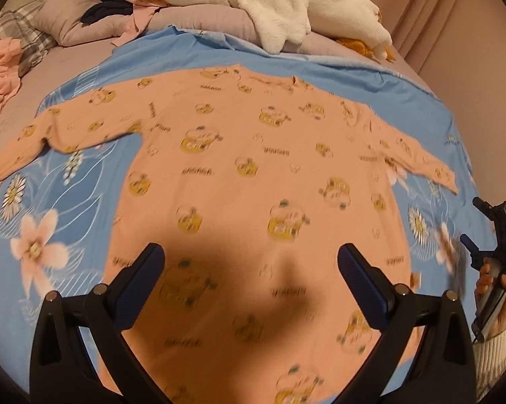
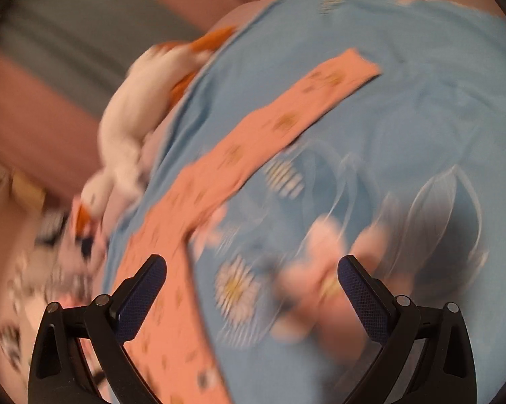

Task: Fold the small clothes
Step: 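Grasp the orange shirt's sleeve cuff with the right gripper, then fold the held sleeve across the shirt body with the right gripper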

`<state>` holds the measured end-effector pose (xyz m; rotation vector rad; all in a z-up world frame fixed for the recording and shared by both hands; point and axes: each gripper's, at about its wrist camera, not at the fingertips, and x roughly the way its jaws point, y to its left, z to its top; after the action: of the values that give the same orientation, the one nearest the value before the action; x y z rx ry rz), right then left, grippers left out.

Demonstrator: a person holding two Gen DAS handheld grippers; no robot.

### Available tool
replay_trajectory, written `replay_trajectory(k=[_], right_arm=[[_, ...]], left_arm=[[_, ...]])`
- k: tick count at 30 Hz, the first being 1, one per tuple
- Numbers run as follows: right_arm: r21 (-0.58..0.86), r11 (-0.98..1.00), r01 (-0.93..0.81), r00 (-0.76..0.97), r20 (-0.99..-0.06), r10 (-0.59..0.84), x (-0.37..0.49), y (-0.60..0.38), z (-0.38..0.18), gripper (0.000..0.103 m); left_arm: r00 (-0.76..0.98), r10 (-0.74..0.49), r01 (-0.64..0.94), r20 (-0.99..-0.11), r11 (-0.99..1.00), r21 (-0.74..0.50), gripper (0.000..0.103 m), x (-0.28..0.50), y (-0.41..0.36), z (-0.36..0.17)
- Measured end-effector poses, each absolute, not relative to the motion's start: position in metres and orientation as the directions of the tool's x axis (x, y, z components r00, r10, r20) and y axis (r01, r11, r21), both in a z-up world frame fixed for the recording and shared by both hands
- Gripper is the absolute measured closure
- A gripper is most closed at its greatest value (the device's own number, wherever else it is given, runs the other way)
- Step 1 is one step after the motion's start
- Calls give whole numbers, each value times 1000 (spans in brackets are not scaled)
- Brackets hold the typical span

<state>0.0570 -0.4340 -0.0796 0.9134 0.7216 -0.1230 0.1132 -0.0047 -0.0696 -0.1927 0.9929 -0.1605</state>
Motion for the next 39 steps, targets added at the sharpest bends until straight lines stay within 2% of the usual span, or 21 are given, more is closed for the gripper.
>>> replay_trajectory(k=[4,7,14,16,21,23,25,26,29,32,37,39], right_arm=[[714,570,406,787,-590,179,83,-469,-85,22],[743,523,418,800,-574,176,101,-488,-92,32],[769,421,482,797,-584,154,132,-522,-121,45],[783,390,484,810,-570,138,137,-530,-128,53],[792,385,475,828,-550,111,151,-545,-128,58],[778,395,489,822,-562,89,153,-549,-128,68],[759,396,516,811,-582,60,153,-554,-129,91],[745,398,535,801,-597,43,152,-555,-128,95],[665,539,517,789,-615,1,159,-537,-105,95],[530,735,424,798,-602,-27,173,-497,-62,95],[339,924,178,837,-545,39,199,-398,9,95],[211,976,61,839,-541,64,210,-341,30,95]], left_arm=[[535,-263,41,-803,957,-286,1,139,-12,-71],[540,-271,48,-797,955,-292,1,155,-19,-70],[542,-265,57,-797,958,-280,1,189,-30,-69],[539,-268,50,-799,957,-287,1,198,-30,-70],[537,-263,27,-802,955,-295,1,212,-28,-75],[531,-263,15,-805,953,-302,1,216,-25,-78],[523,-261,1,-811,952,-306,1,219,-21,-82],[522,-259,-4,-813,952,-306,1,220,-19,-83],[523,-254,-15,-814,952,-307,1,222,-12,-84],[525,-264,-31,-809,944,-328,1,223,-2,-83],[542,-292,-60,-788,922,-383,1,218,24,-74],[540,-313,-61,-782,911,-407,1,218,33,-71]])
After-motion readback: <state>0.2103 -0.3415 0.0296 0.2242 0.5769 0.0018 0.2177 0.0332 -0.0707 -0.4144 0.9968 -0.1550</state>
